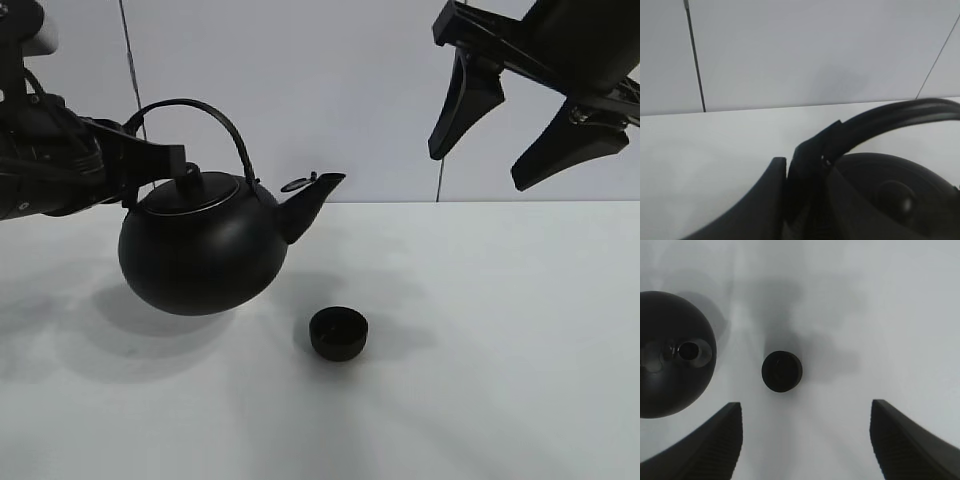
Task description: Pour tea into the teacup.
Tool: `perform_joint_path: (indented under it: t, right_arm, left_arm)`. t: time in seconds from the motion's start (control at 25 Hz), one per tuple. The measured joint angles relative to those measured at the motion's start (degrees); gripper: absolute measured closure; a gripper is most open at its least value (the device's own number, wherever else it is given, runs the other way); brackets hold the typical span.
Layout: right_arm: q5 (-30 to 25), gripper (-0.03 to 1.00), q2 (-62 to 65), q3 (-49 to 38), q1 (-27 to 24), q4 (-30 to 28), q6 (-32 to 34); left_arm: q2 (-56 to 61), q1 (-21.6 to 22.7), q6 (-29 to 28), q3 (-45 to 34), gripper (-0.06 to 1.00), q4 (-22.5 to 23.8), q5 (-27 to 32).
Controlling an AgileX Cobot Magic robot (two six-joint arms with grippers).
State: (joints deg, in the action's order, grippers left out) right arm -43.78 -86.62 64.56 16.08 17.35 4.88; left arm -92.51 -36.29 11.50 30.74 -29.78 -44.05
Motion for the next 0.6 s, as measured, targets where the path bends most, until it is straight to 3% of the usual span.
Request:
perform_joint_path:
  t: [0.2, 0.36, 0.6]
  right_arm:
    - [0.1, 0.47, 0.0, 0.0, 0.0, 0.0, 0.0]
    - [0.5, 0.47, 0.0, 0.0, 0.0, 0.0, 0.0]
    - [0.5, 0.47, 0.0, 0.0, 0.0, 0.0, 0.0]
  left_arm:
    - [-0.9, 0.0, 4.0, 0.2, 0.81, 2.2, -0.1]
    - [-3.9, 0.0, 4.5, 0.2, 0.81, 6.3, 0.0]
    - [-5.0, 0.0, 4.7, 0.2, 0.81, 7.4, -1.2]
